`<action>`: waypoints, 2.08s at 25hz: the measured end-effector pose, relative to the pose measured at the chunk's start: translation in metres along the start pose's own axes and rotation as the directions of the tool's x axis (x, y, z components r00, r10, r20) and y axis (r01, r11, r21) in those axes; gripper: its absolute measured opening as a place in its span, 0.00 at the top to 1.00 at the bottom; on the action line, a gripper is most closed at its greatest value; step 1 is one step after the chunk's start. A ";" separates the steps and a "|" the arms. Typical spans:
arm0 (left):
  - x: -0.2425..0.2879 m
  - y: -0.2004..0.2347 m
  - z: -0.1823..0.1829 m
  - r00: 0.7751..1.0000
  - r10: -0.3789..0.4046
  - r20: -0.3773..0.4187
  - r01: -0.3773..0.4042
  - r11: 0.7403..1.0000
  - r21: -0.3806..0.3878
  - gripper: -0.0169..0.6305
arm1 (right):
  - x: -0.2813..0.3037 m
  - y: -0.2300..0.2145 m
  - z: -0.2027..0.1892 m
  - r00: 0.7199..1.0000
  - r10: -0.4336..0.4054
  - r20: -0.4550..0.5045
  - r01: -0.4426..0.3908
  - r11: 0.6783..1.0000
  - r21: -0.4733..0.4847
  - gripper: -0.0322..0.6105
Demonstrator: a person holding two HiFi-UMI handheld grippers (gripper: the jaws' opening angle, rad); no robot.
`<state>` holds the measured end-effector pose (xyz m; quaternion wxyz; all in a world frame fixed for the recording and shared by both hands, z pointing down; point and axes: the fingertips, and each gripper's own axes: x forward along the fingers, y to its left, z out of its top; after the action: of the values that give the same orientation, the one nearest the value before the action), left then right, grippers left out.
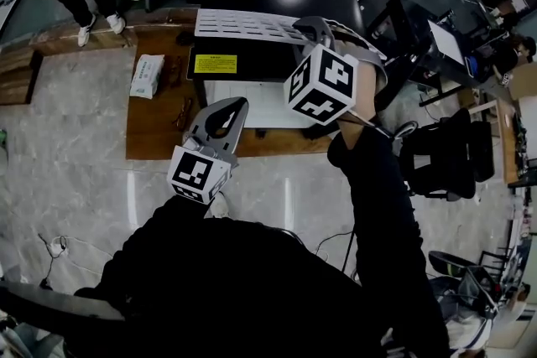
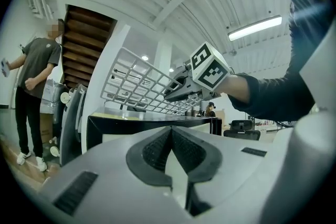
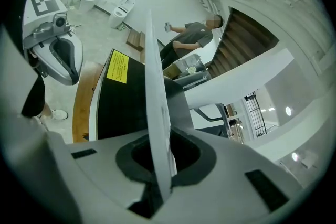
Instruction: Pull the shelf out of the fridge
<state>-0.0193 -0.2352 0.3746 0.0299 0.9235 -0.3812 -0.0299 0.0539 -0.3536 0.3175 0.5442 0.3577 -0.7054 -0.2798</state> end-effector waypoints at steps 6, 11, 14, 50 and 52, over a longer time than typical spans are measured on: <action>0.001 0.006 -0.006 1.000 -0.001 -0.007 0.001 1.000 -0.009 0.96 | 0.007 0.014 0.002 0.995 0.100 -0.003 -0.100 0.995 -0.017 0.89; 0.001 0.007 -0.008 1.000 -0.002 -0.010 0.001 1.000 -0.019 0.96 | 0.004 0.017 0.003 0.986 0.169 0.002 -0.169 0.983 -0.075 0.87; -0.002 0.011 -0.009 1.000 0.001 -0.012 -0.001 1.000 -0.019 0.96 | 0.002 0.024 0.002 0.970 0.242 -0.017 -0.242 0.963 -0.119 0.82; -0.038 -0.022 -0.001 1.000 0.000 -0.024 0.000 1.000 -0.004 0.96 | -0.153 0.070 0.008 0.742 0.134 0.657 -0.396 0.879 0.267 0.52; -0.042 -0.035 0.003 1.000 -0.007 -0.018 0.007 1.000 0.003 0.96 | -0.165 0.082 -0.005 0.694 0.017 0.720 -0.433 0.809 0.398 0.57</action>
<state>-0.0245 -0.1803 0.3704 0.0319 0.9252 -0.3776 -0.0214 0.0678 -0.1715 0.2894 0.1516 0.2725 -0.9439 -0.1091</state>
